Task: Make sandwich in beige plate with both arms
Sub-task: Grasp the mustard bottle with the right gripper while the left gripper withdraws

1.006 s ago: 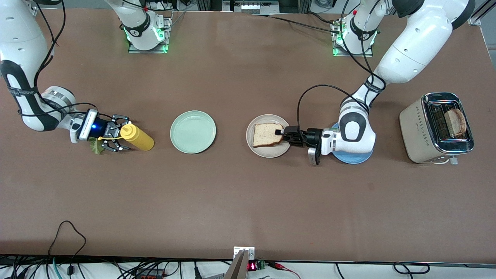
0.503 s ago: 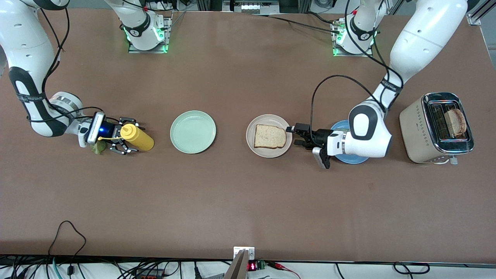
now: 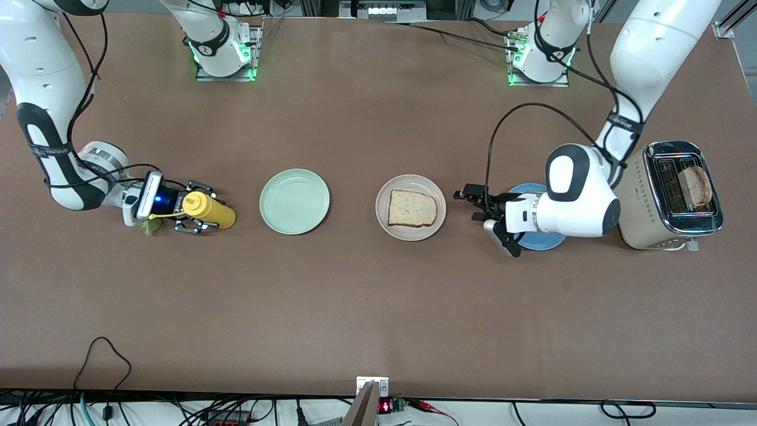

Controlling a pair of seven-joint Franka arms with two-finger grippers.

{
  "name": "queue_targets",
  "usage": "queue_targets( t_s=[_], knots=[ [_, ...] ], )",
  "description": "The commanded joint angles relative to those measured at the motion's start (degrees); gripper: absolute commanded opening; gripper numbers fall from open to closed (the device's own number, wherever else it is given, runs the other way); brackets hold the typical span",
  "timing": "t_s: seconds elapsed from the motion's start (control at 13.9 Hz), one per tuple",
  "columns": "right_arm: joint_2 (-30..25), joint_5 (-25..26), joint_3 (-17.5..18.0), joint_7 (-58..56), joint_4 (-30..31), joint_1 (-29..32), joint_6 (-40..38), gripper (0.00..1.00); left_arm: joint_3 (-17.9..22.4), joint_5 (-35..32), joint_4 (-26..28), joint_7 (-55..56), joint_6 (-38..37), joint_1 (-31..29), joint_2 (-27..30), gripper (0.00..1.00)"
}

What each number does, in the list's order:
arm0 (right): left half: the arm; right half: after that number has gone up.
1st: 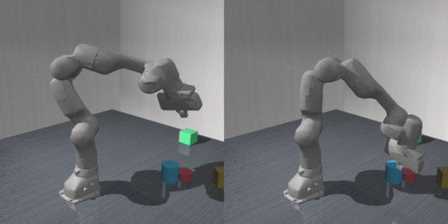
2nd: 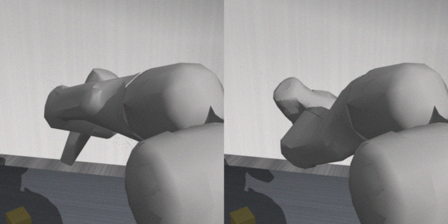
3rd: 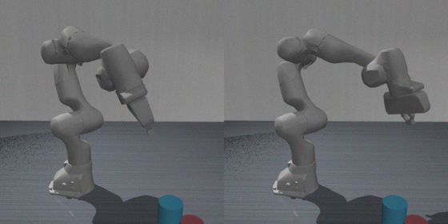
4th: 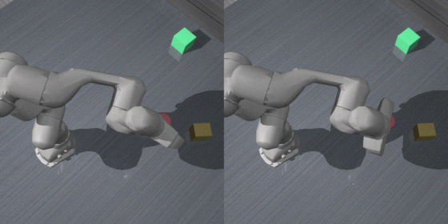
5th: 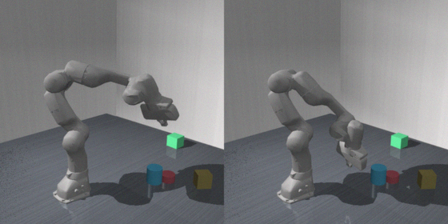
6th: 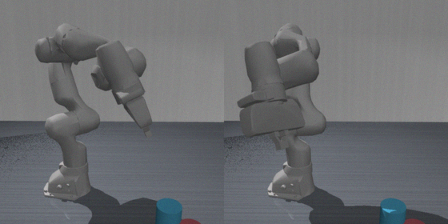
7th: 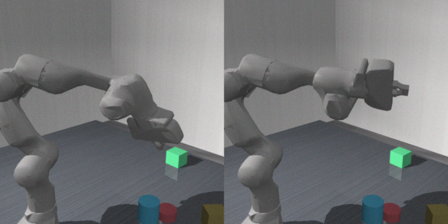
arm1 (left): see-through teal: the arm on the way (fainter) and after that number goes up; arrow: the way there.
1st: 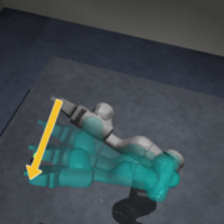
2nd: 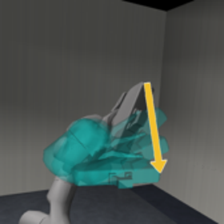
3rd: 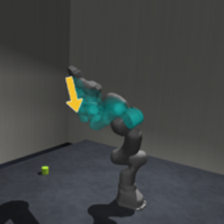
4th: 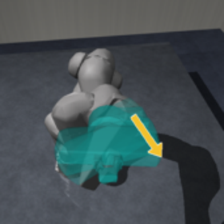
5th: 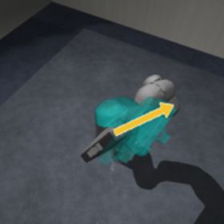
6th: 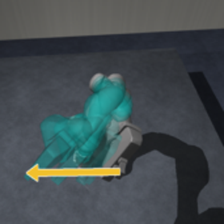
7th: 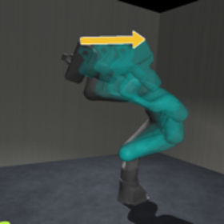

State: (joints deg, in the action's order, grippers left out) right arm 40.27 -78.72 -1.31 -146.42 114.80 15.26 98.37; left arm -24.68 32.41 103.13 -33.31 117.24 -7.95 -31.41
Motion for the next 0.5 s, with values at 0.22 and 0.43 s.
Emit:
queue_targets(
  t_s=[0.22, 0.43],
  knots=[
    [-4.75, 6.54, -1.15, 12.53, -7.12, -5.23, 5.41, 0.37, 0.34, -20.69, -9.78, 17.03, -15.79, 0.13, 4.07, 1.00],
    [-8.80, 11.29, -1.24, 22.02, -10.19, -11.10, 13.39, 0.37, -0.37, -31.67, -12.95, 27.38, -22.73, 0.74, 8.19, 1.00]
  ],
)
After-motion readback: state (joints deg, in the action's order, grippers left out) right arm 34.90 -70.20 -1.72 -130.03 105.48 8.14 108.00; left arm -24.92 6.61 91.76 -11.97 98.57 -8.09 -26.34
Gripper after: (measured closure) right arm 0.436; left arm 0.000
